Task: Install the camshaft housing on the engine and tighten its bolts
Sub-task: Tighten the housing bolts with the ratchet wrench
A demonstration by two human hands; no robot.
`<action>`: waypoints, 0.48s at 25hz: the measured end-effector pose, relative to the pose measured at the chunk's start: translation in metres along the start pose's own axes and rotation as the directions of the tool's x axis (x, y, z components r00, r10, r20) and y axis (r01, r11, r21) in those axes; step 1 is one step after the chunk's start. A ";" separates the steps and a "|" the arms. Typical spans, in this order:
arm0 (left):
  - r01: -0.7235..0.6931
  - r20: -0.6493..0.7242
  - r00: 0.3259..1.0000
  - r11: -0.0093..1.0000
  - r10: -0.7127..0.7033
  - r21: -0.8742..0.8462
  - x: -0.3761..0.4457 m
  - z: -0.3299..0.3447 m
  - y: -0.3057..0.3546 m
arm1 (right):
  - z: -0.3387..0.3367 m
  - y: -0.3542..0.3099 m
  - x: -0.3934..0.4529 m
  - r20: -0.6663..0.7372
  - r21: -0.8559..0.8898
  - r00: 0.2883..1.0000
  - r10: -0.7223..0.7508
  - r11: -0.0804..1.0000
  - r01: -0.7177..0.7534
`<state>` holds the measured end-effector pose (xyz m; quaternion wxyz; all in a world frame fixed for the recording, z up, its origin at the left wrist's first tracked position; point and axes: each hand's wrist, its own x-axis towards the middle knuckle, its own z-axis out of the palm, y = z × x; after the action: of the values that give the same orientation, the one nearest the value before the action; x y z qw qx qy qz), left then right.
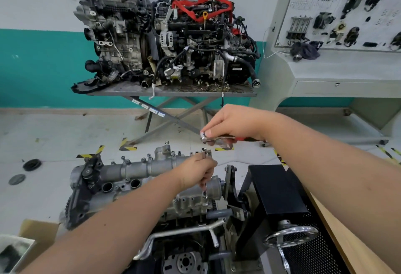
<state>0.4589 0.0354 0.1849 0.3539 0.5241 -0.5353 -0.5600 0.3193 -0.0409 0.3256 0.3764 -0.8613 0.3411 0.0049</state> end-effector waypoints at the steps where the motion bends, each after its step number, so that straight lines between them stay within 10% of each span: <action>1: -0.013 -0.009 1.000 1.000 0.013 0.010 0.000 0.002 -0.003 | -0.001 0.001 0.000 -0.012 0.010 1.000 0.008 1.000 -0.008; 12: -0.007 -0.296 0.952 0.975 0.075 0.223 -0.004 0.021 -0.004 | 0.008 0.001 0.002 0.017 -0.053 0.995 0.099 0.994 -0.098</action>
<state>0.4398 0.0445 0.1792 0.3832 0.6281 -0.5442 -0.4032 0.3219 -0.0377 0.3185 0.3566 -0.8528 0.3794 0.0406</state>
